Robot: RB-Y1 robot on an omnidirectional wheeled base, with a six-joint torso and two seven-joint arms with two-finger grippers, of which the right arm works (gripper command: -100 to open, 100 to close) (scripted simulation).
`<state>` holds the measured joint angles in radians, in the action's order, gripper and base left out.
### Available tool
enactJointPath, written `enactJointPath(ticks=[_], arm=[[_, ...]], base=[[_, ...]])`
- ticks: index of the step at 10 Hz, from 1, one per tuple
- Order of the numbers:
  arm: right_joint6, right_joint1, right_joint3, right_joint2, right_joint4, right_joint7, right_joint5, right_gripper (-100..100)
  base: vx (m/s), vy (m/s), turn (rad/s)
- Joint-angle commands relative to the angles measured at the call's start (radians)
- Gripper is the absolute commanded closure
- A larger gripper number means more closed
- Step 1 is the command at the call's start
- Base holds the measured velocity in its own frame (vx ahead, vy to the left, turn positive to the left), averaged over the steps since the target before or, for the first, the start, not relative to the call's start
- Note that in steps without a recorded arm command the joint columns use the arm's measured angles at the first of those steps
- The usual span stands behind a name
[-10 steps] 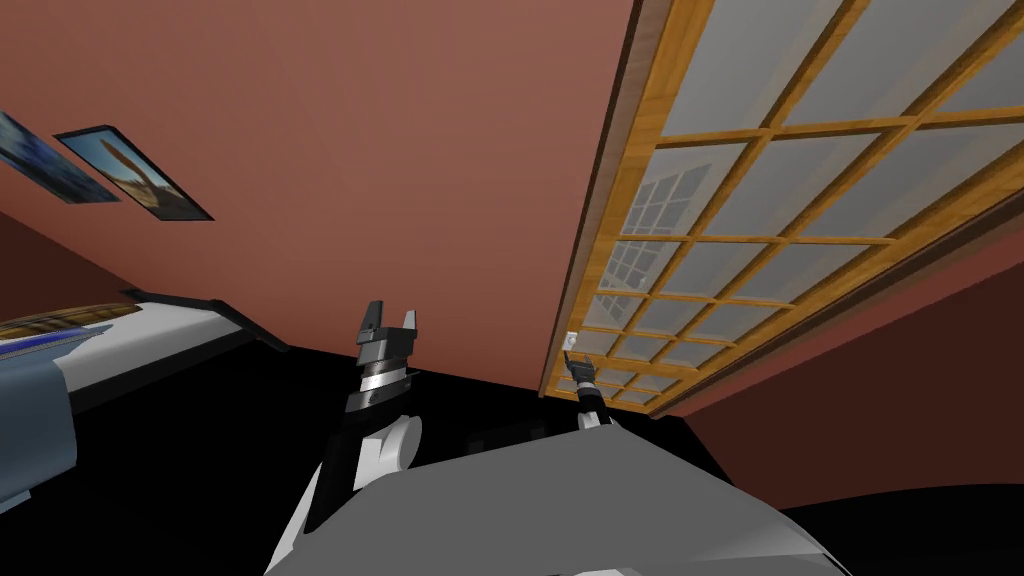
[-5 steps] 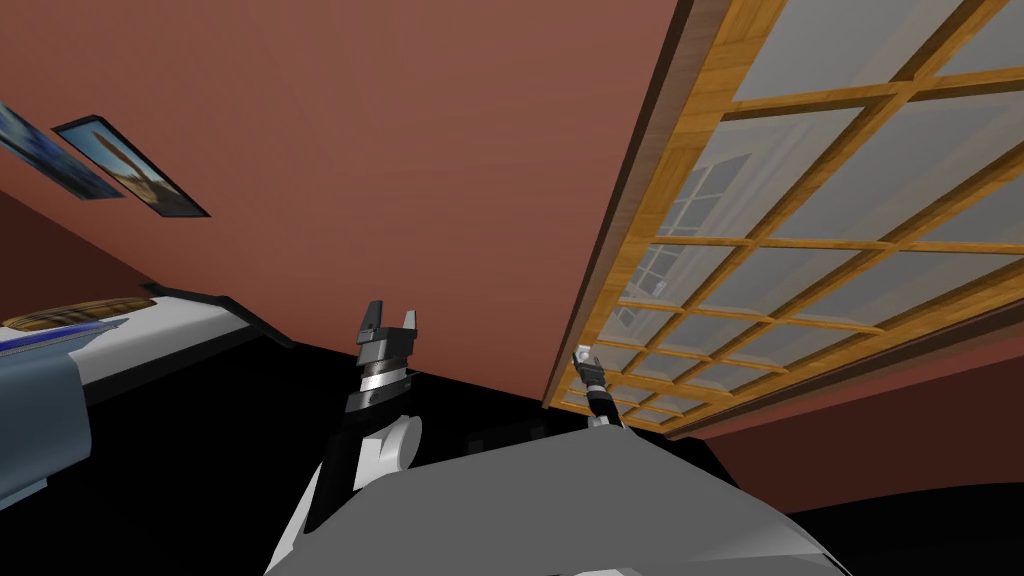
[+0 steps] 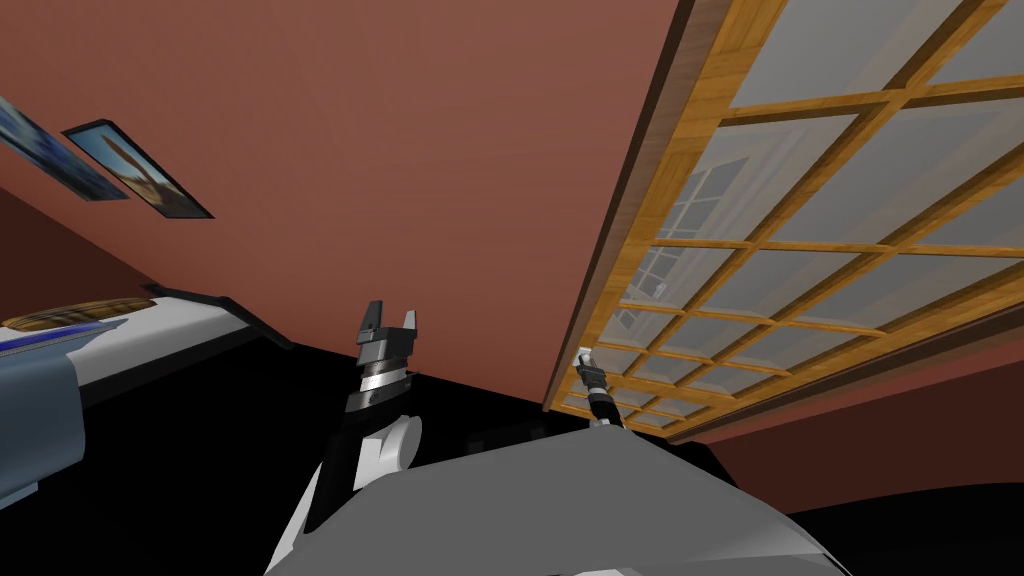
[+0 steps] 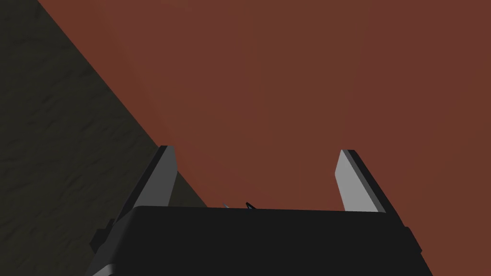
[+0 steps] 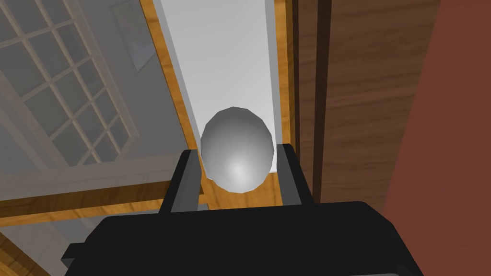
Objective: Pull the door open
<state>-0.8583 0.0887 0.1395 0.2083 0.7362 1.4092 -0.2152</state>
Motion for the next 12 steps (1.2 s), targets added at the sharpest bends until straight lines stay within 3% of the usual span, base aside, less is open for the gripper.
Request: enactJointPath(ticks=[1, 3, 12], arm=[[0.002, -0.001, 0.0, 0.0, 0.0, 0.0, 0.0, 100], [0.002, -0.001, 0.0, 0.0, 0.0, 0.0, 0.0, 100], [-0.002, -0.012, -0.006, 0.003, -0.014, -0.229, -0.008, 100]], base=[[0.0, 0.0, 0.0], [0.0, 0.0, 0.0], [-0.018, -0.004, 0.016]])
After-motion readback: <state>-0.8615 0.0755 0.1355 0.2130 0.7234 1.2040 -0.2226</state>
